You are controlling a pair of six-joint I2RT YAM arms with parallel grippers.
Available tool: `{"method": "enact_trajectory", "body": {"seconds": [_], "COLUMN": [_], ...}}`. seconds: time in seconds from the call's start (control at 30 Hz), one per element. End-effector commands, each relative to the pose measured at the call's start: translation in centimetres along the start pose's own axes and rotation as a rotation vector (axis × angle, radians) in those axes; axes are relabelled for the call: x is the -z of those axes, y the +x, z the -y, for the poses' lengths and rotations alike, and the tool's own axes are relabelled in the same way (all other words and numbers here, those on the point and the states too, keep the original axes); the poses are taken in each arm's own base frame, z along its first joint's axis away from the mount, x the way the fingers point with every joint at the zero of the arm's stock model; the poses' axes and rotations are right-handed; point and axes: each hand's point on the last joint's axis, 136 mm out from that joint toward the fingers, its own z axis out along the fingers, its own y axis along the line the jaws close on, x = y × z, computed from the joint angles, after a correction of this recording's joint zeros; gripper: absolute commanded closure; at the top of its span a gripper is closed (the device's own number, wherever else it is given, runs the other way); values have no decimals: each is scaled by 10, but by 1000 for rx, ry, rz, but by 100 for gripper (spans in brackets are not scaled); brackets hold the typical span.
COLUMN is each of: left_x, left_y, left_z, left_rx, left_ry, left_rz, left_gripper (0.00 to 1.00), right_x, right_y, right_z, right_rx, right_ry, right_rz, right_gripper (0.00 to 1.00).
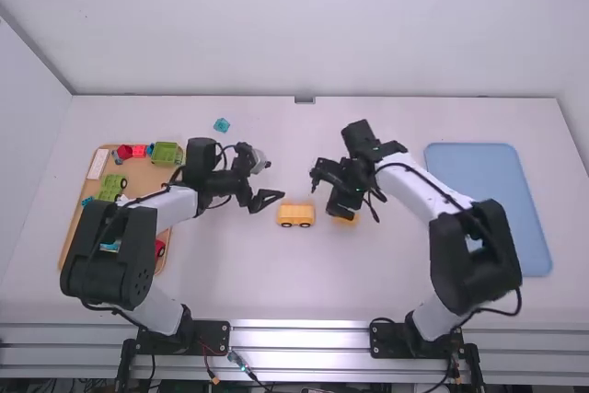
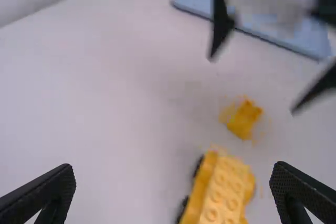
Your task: Assemble lego blocks to make yellow taxi
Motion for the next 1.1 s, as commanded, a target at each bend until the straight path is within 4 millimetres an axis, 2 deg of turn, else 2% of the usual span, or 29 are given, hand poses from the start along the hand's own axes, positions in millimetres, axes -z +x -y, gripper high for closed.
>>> {"method": "enact_trajectory", "body": {"seconds": [0.0, 0.2, 0.37, 0.4, 0.53, 0.67, 0.83, 0.9, 1.07], "left_x": [2, -12, -24, -26, -24, -25, -24, -23, -24], "left_y": [-3, 18, 32, 34, 34, 34, 31, 29, 30], "left_z": [19, 28, 35, 36, 35, 38, 43, 45, 49], "left_rx": [-267, -268, -311, -314, -278, -246, -210, -206, -197], "left_ry": [88, 141, 178, 185, 180, 189, 217, 229, 240], "left_rz": [49, 19, 0, 0, -2, -6, 15, 32, 26], "left_gripper": [1, 1, 1, 1, 1, 1, 1, 1, 1], "right_x": [-5, -24, -31, -34, -41, -44, -50, -53, -58], "right_y": [2, 27, 42, 47, 55, 60, 73, 78, 80], "right_z": [-26, -31, -38, -38, -44, -46, -34, -27, -24], "right_rx": [-2, -63, -54, -53, -28, -19, -64, -80, -59], "right_ry": [-122, -101, -60, -37, 5, 30, 51, 38, 2], "right_rz": [196, 394, 469, 468, 486, 492, 494, 516, 571], "right_gripper": [1, 1, 0, 3, 15, 18, 20, 22, 29]}}
